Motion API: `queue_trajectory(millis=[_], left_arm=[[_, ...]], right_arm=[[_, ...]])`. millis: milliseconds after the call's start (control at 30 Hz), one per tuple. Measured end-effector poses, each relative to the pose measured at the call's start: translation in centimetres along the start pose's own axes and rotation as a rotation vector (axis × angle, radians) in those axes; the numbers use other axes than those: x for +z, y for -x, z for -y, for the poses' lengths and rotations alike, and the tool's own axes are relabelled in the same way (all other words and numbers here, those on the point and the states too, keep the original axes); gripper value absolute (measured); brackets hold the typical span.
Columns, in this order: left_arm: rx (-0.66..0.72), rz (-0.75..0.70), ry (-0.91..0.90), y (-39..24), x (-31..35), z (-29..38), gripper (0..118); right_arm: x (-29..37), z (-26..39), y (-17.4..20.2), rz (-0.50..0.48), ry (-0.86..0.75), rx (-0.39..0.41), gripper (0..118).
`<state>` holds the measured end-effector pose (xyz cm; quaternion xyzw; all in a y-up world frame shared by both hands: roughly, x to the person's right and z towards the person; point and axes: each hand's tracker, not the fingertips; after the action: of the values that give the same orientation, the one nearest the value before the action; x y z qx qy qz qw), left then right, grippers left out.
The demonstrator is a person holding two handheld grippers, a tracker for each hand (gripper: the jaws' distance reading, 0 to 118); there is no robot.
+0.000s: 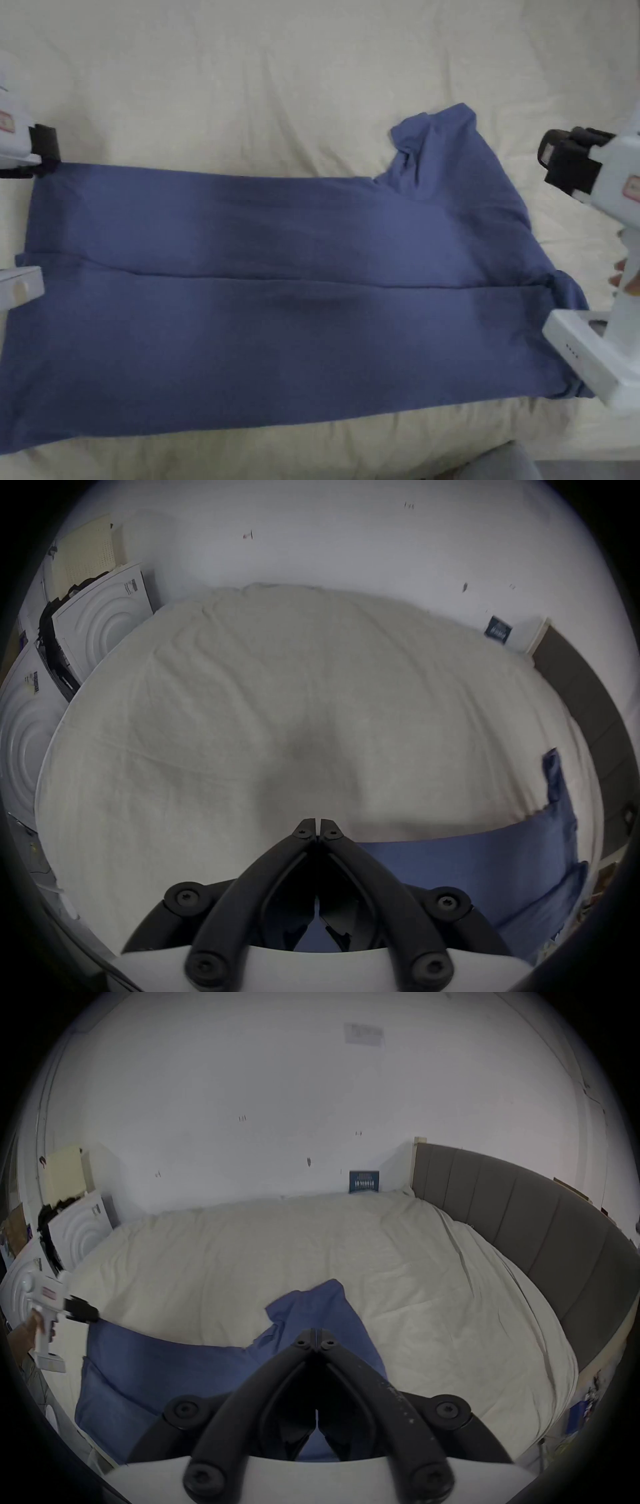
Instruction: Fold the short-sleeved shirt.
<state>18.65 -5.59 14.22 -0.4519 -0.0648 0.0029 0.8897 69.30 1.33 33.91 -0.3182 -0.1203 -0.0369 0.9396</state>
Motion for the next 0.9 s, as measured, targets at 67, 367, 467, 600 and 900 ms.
queue_trajectory(millis=[67, 367, 467, 600, 900], left_arm=[[0.011, 0.038, -0.061, -0.4, 2.2, 0.2, 0], [0.063, 0.147, -0.115, -0.4, 5.9, 0.7, 0], [-0.003, 0.070, -0.204, 0.4, 6.0, 0.5, 0], [0.029, 0.063, -0.167, 1.0, 4.9, 1.0, 0], [0.085, 0.087, -0.119, 1.2, 4.3, 1.5, 0]], right_arm=[[-2.5, -1.6, -0.9, 0.005, 0.064, 0.012, 5], [-15.0, -2.1, -3.6, 0.059, 0.464, -0.062, 108], [-17.7, -0.7, -4.0, 0.112, 0.483, -0.090, 106], [-19.9, 0.5, -4.4, 0.139, 0.483, -0.120, 69], [-16.1, -1.8, -4.8, 0.034, 0.400, -0.095, 4]])
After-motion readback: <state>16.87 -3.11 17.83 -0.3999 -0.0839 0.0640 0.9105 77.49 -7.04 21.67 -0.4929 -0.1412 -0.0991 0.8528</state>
